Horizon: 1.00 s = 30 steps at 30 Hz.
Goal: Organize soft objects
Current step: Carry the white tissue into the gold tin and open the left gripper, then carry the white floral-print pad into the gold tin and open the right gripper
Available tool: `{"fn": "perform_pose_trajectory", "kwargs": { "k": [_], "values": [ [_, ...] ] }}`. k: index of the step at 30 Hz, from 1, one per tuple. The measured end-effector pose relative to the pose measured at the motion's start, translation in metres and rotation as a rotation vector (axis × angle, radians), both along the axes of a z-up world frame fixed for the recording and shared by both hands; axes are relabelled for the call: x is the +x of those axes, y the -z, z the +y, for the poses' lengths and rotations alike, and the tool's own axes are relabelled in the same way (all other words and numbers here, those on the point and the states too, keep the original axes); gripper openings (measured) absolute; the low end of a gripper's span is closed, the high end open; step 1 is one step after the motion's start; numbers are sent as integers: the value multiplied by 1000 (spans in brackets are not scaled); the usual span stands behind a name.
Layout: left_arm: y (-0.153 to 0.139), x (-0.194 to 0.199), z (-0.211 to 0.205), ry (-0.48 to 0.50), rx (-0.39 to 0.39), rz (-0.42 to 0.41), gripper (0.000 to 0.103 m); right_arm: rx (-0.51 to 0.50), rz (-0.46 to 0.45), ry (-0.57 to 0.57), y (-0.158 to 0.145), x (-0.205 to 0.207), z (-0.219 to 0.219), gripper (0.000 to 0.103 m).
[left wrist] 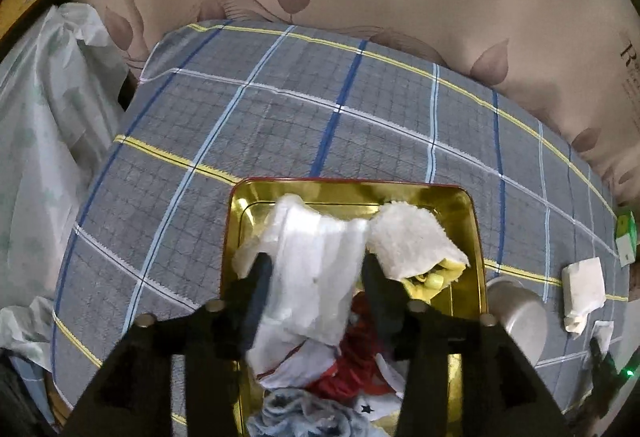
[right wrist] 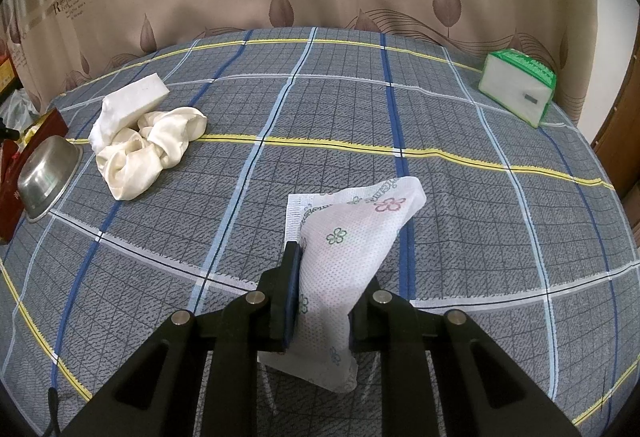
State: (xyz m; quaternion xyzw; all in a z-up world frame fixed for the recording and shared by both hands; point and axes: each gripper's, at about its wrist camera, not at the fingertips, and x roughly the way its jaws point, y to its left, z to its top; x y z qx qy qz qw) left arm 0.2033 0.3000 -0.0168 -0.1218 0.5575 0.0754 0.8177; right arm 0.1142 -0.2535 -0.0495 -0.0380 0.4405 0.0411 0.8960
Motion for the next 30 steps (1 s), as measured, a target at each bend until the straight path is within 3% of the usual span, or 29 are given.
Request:
{"fn": "perform_pose_trajectory", "kwargs": {
  "k": [9, 14, 20, 26, 30],
  "values": [
    [-16, -23, 5, -28, -31, -32, 55, 1, 0, 0, 0, 0, 0, 17],
    [-30, -61, -18, 20, 51, -62, 55, 0, 3, 3, 0, 0, -1, 17],
    [-33, -105, -29, 42, 51, -73, 55, -2, 14, 12, -1, 2, -1, 17],
    [-33, -132, -29, 6, 85, -95, 55, -39, 25, 27, -3, 3, 5, 15],
    [-40, -142, -34, 5, 188, -140, 55, -53, 50, 37, -8, 0, 11, 14]
  ]
}}
